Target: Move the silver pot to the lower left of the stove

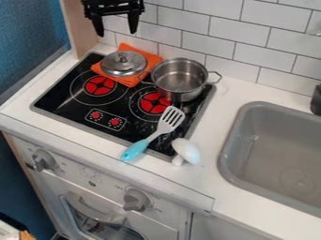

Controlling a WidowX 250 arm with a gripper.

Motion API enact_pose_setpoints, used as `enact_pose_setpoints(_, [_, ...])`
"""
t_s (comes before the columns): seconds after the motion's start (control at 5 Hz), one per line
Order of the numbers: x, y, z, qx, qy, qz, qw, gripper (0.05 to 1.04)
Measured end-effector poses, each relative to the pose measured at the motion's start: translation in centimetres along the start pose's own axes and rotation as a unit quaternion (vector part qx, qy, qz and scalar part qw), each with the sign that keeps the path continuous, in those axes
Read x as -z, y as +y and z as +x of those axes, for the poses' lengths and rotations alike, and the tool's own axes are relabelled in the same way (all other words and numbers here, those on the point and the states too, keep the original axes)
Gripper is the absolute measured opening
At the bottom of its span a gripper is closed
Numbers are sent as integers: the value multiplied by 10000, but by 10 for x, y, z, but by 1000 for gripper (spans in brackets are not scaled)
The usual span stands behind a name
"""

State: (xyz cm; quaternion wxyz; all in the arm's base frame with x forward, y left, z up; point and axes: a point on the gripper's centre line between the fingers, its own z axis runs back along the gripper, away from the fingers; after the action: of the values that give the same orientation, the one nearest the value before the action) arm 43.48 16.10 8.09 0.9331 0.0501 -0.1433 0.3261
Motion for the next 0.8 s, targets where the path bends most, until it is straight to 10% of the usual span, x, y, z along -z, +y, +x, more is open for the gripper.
enact_pose_setpoints(0.4, [25,-8,-29,323,370,-37,9988,1001])
enact_pose_setpoints(0.8, [-13,-55,-64,1439,181,-691,9870,1001])
